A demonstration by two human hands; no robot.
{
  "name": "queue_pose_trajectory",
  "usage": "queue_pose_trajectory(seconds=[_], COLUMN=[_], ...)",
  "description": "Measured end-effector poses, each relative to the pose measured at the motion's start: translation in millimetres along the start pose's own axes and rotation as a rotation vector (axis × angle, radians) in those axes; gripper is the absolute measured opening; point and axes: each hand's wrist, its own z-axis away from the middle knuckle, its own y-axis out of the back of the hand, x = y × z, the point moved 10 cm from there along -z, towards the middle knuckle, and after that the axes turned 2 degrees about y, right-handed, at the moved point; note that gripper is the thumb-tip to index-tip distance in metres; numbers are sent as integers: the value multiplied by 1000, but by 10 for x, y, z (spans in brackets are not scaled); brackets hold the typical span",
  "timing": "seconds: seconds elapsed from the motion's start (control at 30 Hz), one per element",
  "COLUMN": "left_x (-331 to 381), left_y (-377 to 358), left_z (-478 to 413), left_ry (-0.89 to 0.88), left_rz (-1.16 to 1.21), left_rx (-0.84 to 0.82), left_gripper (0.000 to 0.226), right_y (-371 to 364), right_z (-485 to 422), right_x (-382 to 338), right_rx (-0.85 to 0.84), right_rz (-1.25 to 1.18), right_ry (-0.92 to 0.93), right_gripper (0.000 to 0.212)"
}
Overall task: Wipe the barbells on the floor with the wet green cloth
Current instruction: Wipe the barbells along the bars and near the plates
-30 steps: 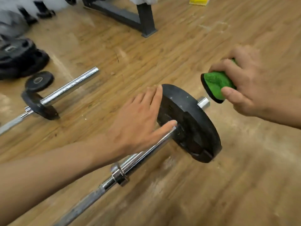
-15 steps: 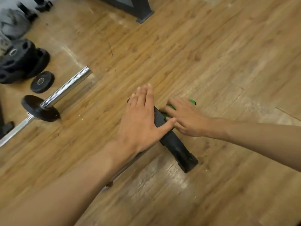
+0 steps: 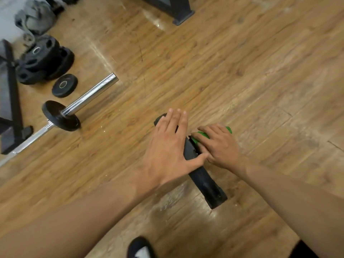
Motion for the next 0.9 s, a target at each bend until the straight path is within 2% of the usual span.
queue_pose_trajectory(seconds=[0.1,0.17,0.23,0.27,0.37,0.43,0.47,0.57,0.63,0.7,0.8,0.83,0.9], left_x=[28,5,-35,-56,-75,-78,-74,-58,-57,-66,-64,-67,-74], left_y=[1,-11,-15,-15,-11,-3,-2,-5,1,10,-5,4,16], left_z=[-64,-73,-84,-87,-106,-130,-131,-126,-109,-104,-140,-150,-173], left_ry=[-52,-71,-88,-90,-100,-101,-103,-112,-117,-113,-104,-100,-93], left_rz=[1,0,7,18,46,50,55,64,61,67,82,80,72], left_rx=[-9,-42,-63,-62,-41,-16,-12,-6,15,31,14,15,17], left_gripper=[119,124,128,129,128,122,120,115,114,114,113,111,110], right_y=[6,4,-28,-26,60,78,33,-147,-142,-70,12,-59,-224], right_z=[-41,-66,-64,-69,-58,-54,-59,-23,-12,-61,-86,-64,-27], right_x=[23,-40,-5,81,470,438,319,-110,-98,159,408,330,24], right_rx=[71,42,-5,-4,77,120,103,-53,-90,-66,10,2,-88], right_rz=[-17,-10,33,46,17,22,18,-34,2,51,54,43,15], right_ry=[-143,-43,71,63,-207,-263,-227,37,154,88,-173,-195,-57], right_gripper=[38,43,38,36,34,34,36,46,44,40,36,38,46])
